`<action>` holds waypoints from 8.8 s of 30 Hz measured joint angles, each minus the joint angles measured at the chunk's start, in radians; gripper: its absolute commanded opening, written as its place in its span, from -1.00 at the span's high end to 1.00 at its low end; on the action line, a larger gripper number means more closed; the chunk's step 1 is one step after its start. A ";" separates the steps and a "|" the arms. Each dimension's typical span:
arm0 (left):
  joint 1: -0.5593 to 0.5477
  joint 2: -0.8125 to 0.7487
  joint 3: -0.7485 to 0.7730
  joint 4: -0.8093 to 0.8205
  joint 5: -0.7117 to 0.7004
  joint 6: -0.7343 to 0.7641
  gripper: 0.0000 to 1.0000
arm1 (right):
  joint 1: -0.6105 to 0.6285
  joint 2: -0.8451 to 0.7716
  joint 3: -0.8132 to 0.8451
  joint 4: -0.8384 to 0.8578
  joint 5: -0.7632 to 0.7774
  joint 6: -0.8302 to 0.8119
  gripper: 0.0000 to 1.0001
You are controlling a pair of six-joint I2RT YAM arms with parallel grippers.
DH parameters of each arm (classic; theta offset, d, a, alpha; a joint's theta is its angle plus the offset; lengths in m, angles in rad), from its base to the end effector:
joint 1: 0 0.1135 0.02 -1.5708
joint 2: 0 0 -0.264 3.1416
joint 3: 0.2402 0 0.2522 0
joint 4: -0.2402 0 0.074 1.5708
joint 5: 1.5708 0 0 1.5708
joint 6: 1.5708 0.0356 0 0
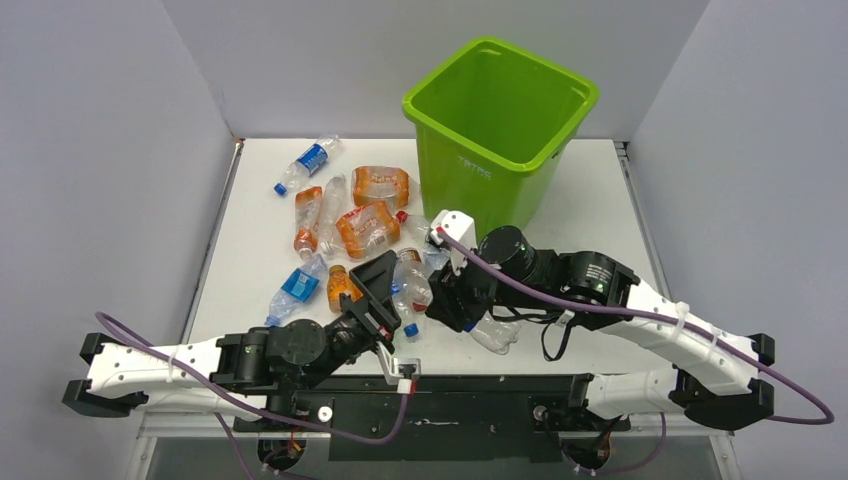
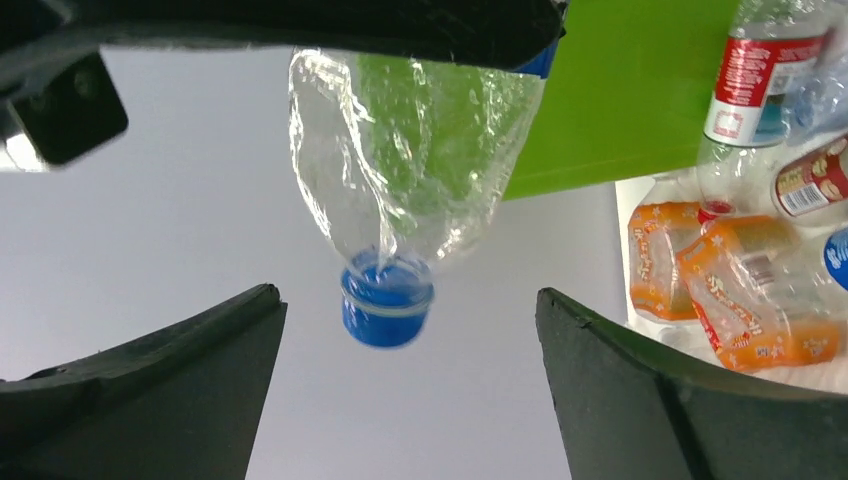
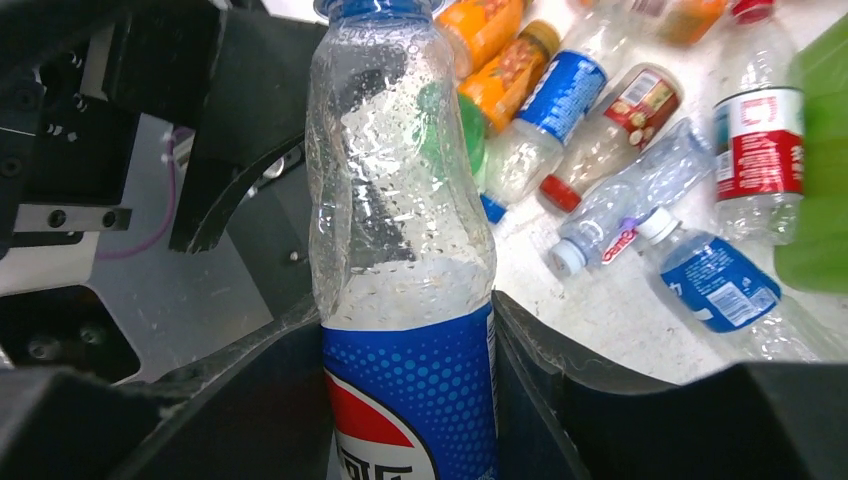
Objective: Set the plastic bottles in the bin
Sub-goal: Place the plastic bottle in the trash bin, then pick up the plastic bottle at the center of the board, then place the plastic bottle in the trash bin.
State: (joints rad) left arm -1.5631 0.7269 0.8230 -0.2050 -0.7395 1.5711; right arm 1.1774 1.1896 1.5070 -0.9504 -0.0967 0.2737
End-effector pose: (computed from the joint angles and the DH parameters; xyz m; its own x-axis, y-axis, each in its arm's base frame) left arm 0.0252 -0.1603 0.3613 0.7336 0.6756 0.0736 0.0006 -0.1089 0.9941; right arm 0.0827 0.2082 0.4273 -0.4749 -0.4423 -0.7608 -0.8525 0.4458 0.2729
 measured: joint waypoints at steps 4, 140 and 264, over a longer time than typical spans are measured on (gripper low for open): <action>-0.001 -0.021 -0.014 0.075 0.004 -0.028 -0.92 | -0.007 -0.040 0.017 0.026 0.039 0.014 0.28; 0.348 -0.169 -0.172 0.058 0.005 -1.538 -0.92 | -0.777 -0.486 -1.279 0.841 0.474 1.015 -0.79; 0.364 0.228 -0.028 0.428 0.946 -1.851 0.68 | -0.838 -0.668 -0.833 1.361 -0.548 0.659 0.03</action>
State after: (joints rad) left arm -1.1995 0.9550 0.7952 0.2226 0.2070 -0.2802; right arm 0.3393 0.5217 0.6739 0.4110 -0.6449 0.9325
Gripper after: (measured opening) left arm 0.389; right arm 0.470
